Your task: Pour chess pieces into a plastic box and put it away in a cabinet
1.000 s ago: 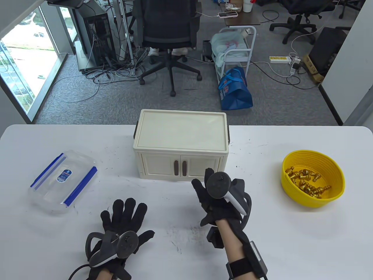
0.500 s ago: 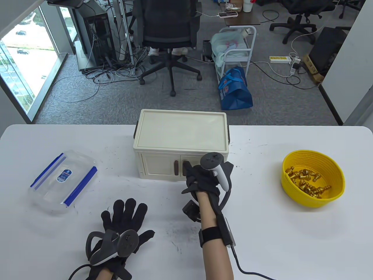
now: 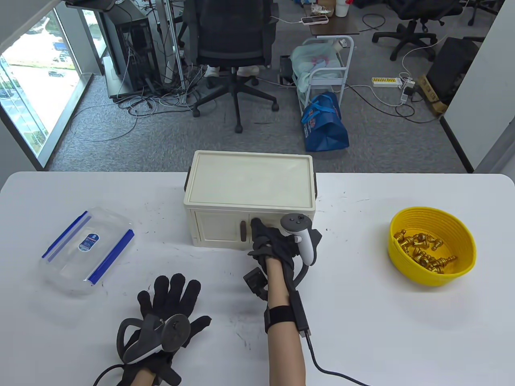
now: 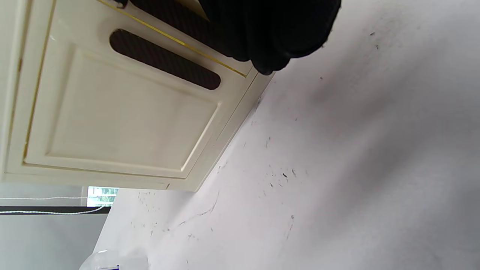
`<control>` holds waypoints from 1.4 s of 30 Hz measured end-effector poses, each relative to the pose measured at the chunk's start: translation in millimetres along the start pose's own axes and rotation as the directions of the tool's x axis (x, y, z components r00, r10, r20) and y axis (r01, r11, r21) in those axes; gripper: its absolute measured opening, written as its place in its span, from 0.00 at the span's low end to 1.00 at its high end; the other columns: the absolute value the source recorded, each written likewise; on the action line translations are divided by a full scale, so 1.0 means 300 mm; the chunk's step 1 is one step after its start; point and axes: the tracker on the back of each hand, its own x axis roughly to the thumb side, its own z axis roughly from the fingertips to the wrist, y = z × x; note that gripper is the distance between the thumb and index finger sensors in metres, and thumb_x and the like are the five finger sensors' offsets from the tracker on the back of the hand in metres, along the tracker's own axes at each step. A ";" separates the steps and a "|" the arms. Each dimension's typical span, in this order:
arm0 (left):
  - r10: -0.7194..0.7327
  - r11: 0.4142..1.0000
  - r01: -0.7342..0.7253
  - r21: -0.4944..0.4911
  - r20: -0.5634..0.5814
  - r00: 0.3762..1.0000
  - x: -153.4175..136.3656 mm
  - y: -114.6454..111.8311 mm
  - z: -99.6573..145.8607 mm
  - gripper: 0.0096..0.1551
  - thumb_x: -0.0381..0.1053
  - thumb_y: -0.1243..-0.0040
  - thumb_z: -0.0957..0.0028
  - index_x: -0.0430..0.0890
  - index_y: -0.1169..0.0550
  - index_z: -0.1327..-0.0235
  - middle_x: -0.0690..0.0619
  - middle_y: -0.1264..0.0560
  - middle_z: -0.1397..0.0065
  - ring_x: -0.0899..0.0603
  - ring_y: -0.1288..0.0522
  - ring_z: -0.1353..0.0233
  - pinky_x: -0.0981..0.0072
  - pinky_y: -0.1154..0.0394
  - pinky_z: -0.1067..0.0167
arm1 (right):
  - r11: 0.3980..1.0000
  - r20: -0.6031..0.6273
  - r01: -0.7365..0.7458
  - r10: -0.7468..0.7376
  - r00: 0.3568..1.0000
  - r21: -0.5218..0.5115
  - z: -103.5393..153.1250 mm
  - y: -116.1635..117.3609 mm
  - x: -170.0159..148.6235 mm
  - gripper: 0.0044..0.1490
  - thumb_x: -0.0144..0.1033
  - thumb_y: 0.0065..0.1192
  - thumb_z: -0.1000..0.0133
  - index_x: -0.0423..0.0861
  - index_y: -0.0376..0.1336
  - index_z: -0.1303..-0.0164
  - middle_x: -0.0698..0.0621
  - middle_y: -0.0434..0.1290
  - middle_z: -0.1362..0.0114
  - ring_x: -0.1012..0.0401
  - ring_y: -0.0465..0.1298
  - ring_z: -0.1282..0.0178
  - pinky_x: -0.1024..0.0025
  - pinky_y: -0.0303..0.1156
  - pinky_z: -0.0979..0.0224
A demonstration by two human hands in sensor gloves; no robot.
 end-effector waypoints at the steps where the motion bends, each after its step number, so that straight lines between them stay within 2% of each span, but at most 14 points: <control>1: 0.001 1.000 -0.001 -0.001 0.000 1.000 0.000 0.000 0.000 0.51 0.76 0.71 0.35 0.51 0.55 0.03 0.35 0.57 0.04 0.20 0.58 0.13 0.15 0.54 0.30 | 1.000 0.004 0.018 -0.018 1.000 -0.005 0.001 0.001 -0.006 0.49 0.65 0.46 0.31 0.30 0.57 0.25 0.36 0.73 0.30 0.43 0.77 0.39 0.54 0.73 0.39; 3: 0.001 1.000 -0.001 -0.002 0.000 1.000 -0.001 0.000 0.001 0.51 0.76 0.71 0.35 0.51 0.55 0.03 0.35 0.57 0.05 0.20 0.58 0.13 0.15 0.54 0.30 | 0.998 0.009 0.053 -0.053 0.999 0.018 0.003 0.002 -0.013 0.49 0.64 0.47 0.31 0.29 0.57 0.24 0.36 0.72 0.29 0.42 0.77 0.38 0.53 0.72 0.38; 9: 0.013 1.000 -0.013 0.021 -0.008 1.000 -0.014 0.010 0.008 0.51 0.76 0.71 0.35 0.51 0.55 0.04 0.34 0.57 0.05 0.20 0.58 0.13 0.15 0.54 0.31 | 0.999 0.026 0.021 -0.022 0.999 0.038 0.029 -0.009 -0.031 0.46 0.63 0.49 0.31 0.33 0.57 0.22 0.36 0.72 0.27 0.41 0.76 0.36 0.51 0.72 0.37; 17: 0.024 0.999 -0.023 0.025 -0.008 1.000 -0.018 0.010 0.012 0.51 0.75 0.70 0.34 0.50 0.54 0.04 0.34 0.56 0.05 0.20 0.58 0.14 0.15 0.54 0.31 | 0.991 0.067 0.006 -0.015 0.998 0.133 0.094 -0.046 -0.103 0.46 0.61 0.49 0.30 0.33 0.56 0.20 0.34 0.69 0.24 0.39 0.73 0.33 0.48 0.70 0.34; 29: 0.027 0.999 -0.027 0.030 -0.003 1.000 -0.018 0.006 0.013 0.51 0.75 0.70 0.34 0.50 0.54 0.04 0.34 0.56 0.05 0.20 0.58 0.14 0.15 0.53 0.31 | 0.991 0.185 -0.130 0.126 0.975 0.011 0.240 -0.144 -0.221 0.40 0.54 0.47 0.30 0.35 0.56 0.19 0.33 0.66 0.22 0.37 0.71 0.30 0.44 0.67 0.32; 42: 0.030 0.999 -0.030 0.023 -0.008 1.000 -0.020 0.005 0.013 0.50 0.75 0.69 0.34 0.50 0.54 0.04 0.34 0.56 0.05 0.20 0.57 0.14 0.15 0.53 0.30 | 1.000 0.182 -0.002 0.003 0.983 -0.006 0.281 -0.264 -0.336 0.39 0.51 0.46 0.30 0.34 0.56 0.20 0.32 0.66 0.22 0.36 0.70 0.30 0.43 0.66 0.32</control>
